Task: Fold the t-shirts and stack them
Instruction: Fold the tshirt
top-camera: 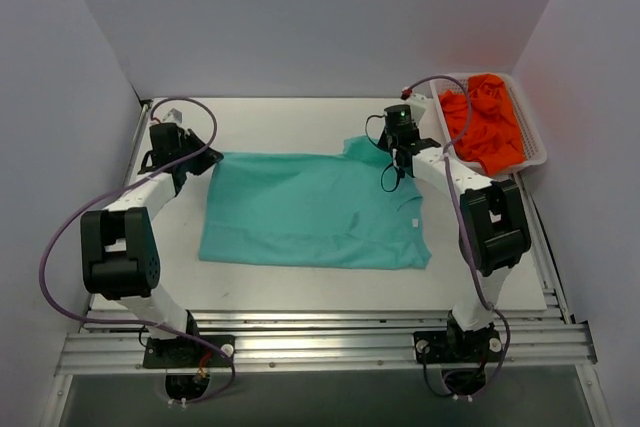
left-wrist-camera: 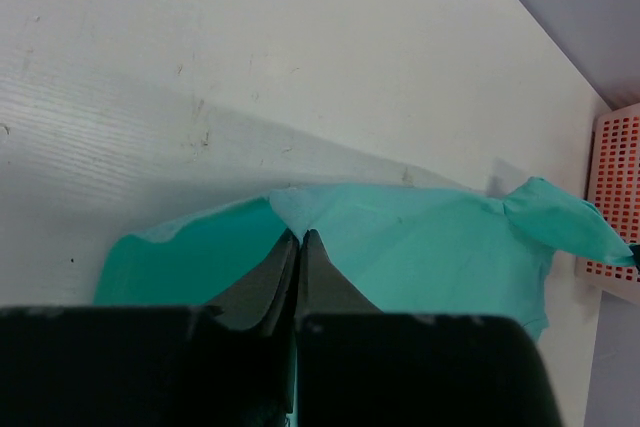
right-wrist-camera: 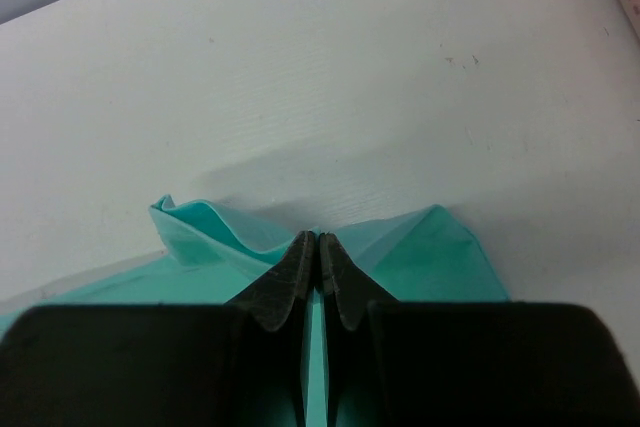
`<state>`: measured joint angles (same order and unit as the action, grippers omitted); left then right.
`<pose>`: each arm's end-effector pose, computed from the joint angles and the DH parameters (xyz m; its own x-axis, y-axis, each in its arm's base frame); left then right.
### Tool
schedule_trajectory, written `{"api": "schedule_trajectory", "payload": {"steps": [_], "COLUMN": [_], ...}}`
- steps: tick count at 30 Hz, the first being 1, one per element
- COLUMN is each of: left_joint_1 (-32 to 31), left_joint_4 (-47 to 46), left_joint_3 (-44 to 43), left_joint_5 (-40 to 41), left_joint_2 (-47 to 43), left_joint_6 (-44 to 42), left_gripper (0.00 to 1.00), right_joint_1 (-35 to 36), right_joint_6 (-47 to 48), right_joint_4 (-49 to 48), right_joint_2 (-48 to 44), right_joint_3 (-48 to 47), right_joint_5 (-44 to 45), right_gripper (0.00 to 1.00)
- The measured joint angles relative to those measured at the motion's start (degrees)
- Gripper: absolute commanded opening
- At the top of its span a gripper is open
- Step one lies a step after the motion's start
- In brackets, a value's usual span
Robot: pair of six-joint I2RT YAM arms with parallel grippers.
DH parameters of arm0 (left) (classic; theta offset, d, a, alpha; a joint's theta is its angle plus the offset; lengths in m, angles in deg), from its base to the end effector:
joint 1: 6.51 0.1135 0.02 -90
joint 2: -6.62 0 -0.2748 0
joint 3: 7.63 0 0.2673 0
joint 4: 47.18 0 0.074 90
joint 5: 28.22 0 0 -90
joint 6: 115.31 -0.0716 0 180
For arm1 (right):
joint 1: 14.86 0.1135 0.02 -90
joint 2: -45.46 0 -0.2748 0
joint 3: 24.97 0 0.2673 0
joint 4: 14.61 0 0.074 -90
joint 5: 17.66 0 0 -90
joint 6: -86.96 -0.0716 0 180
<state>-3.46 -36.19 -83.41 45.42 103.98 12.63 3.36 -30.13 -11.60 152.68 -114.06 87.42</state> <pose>0.4245 0.0024 0.2109 -0.5383 -0.6195 -0.5714 -0.1838 0.7480 -0.6377 0.4702 0.1352 0.2412 -0.3375 0.3518 -0.8731 0.0924 0.9354 0.3412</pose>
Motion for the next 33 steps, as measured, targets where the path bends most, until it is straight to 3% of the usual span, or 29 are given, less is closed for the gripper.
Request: {"api": "schedule_trajectory", "payload": {"steps": [11,23,33], "left_joint_1": [0.0,-0.3,-0.3], "left_joint_4": [-2.9,-5.2,-7.2], "left_joint_3": [9.2,18.1,23.0], "left_joint_5": [0.4,5.8,8.5], "left_joint_2": [-7.1,-18.7,-21.3], "left_joint_6": [-1.8,-4.1,-5.9], "left_gripper": [0.02,0.02,0.02], "right_joint_1": [3.0,6.5,9.3], "right_joint_6": [-1.2,-2.6,-5.0], "right_joint_4": [-0.2,0.1,1.0], "right_joint_2": [-14.0,-22.4,-31.6], "right_joint_3": [10.3,20.1,29.0], "right_joint_5": [2.4,5.8,8.2], "right_gripper": [0.0,0.0,0.0]}}
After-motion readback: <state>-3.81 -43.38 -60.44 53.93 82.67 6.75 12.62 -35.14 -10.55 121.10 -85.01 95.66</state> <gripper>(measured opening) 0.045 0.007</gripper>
